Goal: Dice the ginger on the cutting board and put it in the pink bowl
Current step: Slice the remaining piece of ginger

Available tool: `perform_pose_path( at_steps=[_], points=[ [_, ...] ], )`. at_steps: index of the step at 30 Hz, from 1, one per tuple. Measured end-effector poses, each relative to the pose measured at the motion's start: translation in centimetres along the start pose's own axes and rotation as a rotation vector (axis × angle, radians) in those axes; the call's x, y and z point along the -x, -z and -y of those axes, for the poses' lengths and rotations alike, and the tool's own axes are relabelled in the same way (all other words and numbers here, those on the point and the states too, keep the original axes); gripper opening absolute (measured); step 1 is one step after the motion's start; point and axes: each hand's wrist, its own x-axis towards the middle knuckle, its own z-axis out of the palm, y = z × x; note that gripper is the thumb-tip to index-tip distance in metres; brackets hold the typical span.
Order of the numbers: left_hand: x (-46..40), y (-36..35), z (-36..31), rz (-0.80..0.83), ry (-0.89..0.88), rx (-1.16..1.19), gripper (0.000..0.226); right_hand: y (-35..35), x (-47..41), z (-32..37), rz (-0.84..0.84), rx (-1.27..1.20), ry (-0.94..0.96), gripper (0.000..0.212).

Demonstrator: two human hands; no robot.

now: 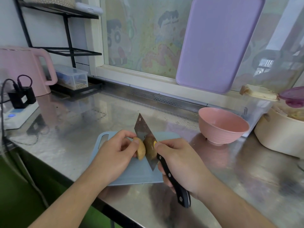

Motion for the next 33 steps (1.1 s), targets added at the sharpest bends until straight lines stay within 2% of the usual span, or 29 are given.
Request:
perform_pose_path(
  at_steps=[6,9,16,33],
  points=[
    [0.0,0.1,-0.1,0.001,0.015,0.011,0.008,1.0,-0.8,1.8,-0.035,0.026,0.018,0.044],
    [0.0,0.1,-0.1,-0.008,0.022,0.012,0.009,1.6,-0.7,2.8,-0.029,-0.012,0.007,0.039],
    [-0.2,-0.1,0.0,-0.014,0.032,-0.04,0.01,1.3,0.0,1.9,-0.021,-0.01,0.013,0.044],
    [-0.2,-0.2,0.0,-0.022,0.024,-0.074,0.014,0.9,1.1,2.5,-0.044,0.125,-0.014,0.04]
  ],
)
